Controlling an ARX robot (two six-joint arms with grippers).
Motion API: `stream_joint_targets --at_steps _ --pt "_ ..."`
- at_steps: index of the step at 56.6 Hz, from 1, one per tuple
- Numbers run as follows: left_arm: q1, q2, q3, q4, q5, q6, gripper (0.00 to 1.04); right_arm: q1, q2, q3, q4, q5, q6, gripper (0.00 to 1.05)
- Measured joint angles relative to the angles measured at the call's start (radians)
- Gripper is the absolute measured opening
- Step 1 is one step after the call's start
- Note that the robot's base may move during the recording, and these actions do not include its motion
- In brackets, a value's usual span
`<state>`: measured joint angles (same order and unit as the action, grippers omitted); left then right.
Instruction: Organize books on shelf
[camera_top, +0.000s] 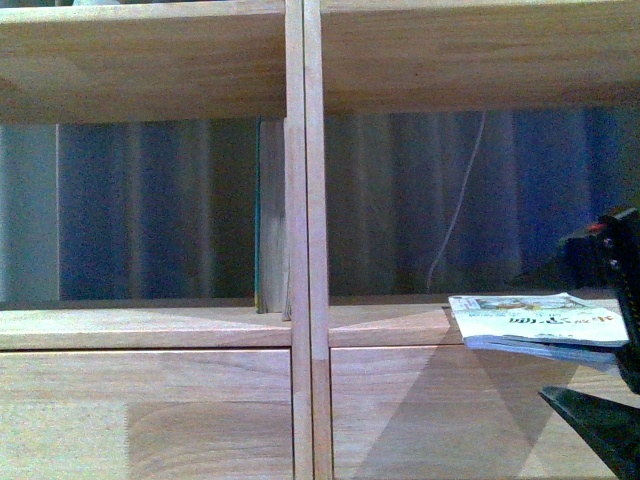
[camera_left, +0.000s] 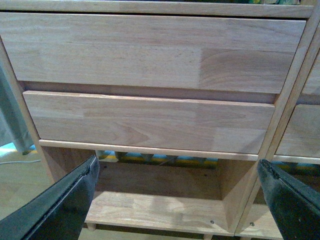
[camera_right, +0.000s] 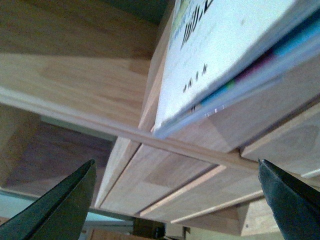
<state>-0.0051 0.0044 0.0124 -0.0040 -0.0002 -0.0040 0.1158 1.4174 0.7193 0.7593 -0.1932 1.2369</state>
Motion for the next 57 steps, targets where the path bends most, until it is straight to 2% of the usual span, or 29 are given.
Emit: stream_joint_targets --at_steps 16,36,48,50,57 --pt "0.0 0.0 0.0 0.0 0.0 0.0 0.97 0.01 0.101 0.132 -0.022 0.098 0.052 0.98" --pt "0.0 0.0 0.0 0.0 0.0 0.0 0.97 -0.092 0.104 0.108 -0.021 0.119 0.081 0.98" --pt "0.0 0.0 0.0 0.0 0.0 0.0 0.97 -0.106 0.093 0.09 -0.021 0.122 0.084 0.98" --pt "0.0 0.0 0.0 0.0 0.0 0.0 0.97 -0.105 0.091 0.089 -0.021 0.123 0.085 0.96" --pt "0.0 0.0 0.0 0.0 0.0 0.0 0.97 -0.092 0.082 0.088 -0.022 0.122 0.085 0.78"
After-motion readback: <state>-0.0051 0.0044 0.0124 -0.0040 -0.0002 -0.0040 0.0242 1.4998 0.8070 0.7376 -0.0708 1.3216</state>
